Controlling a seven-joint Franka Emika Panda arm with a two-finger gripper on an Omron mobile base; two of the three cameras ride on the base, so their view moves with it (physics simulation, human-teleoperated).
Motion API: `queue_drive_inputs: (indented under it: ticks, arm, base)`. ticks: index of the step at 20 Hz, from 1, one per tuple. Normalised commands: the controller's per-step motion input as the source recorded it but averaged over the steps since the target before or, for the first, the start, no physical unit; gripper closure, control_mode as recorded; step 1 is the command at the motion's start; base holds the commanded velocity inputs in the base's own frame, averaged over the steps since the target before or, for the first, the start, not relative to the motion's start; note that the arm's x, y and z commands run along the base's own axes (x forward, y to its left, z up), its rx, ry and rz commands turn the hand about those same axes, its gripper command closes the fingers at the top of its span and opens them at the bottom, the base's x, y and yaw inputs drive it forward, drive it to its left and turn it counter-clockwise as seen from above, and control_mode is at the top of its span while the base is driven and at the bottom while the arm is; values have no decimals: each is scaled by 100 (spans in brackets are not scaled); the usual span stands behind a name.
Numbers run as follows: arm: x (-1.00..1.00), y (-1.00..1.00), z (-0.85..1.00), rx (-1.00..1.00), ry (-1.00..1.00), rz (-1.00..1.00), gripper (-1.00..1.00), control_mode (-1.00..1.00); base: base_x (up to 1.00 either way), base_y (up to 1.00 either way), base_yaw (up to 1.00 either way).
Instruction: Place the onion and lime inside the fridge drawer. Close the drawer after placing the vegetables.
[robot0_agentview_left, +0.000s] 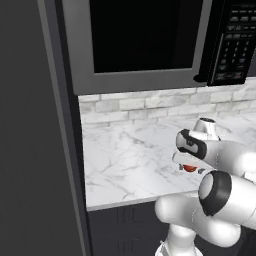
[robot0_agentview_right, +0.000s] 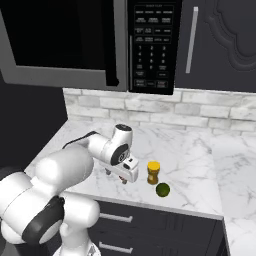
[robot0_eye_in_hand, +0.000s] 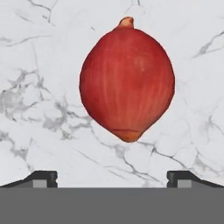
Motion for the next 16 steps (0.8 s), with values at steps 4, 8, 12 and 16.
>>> queue_drive_inputs:
  ticks: [4,8,12,16]
  arm:
    - [19,-20,-16,0,1,-3,-100,-100]
    - [24,-18,-18,0,1,-3,-100,-100]
    - [23,-11,-17,0,0,-2,-100,-100]
    - [23,-1,-13,0,0,-2,-100,-100]
  base:
    - [0,0,0]
    - [0,0,0]
    - [0,0,0]
    - [0,0,0]
